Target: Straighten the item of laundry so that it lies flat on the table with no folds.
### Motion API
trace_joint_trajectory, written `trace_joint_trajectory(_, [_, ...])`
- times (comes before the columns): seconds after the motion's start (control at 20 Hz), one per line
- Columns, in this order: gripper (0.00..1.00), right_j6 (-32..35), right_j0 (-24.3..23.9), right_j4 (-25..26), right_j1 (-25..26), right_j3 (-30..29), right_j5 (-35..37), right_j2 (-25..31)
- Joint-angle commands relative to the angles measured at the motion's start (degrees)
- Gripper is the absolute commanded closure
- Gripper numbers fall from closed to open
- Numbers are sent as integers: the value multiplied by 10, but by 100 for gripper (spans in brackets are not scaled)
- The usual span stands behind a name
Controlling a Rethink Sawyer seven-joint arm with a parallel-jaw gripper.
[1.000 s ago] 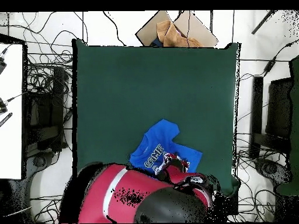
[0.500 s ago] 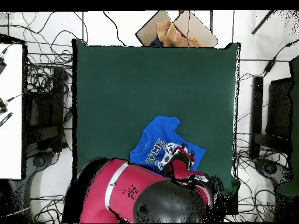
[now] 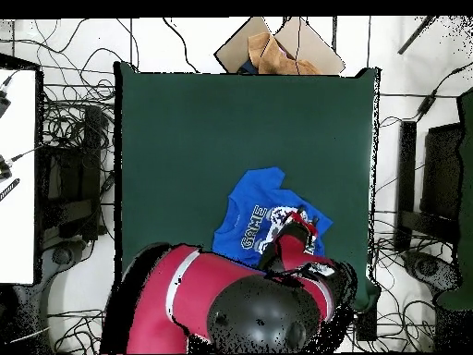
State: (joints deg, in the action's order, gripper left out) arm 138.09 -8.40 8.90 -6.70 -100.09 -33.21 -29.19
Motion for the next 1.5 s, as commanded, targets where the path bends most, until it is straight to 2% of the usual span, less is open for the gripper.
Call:
trace_joint_trajectory(0.05, [0, 5, -21, -28, 34, 145, -38, 42])
trace_joint_trajectory(0.25, [0, 3, -22, -38, 51, 166, -29, 45])
trace_joint_trajectory(0.55, [0, 5, -40, 26, 31, 179, 17, 55])
trace_joint_trajectory(0.9, [0, 15, -38, 44, 21, 183, 68, 74])
trace_joint_trajectory(0.95, [0, 20, -59, 69, -2, 172, 137, 111])
trace_joint_trajectory(1.0, [0, 14, -99, 112, -35, 157, 213, 171])
trace_joint_trajectory(1.1, [0, -19, -133, 133, -85, 123, 308, 217])
trace_joint_trajectory(1.3, [0, -61, -132, 131, -169, 83, 391, 207])
trace_joint_trajectory(1.5, [0, -64, -134, 146, -203, 69, 417, 198])
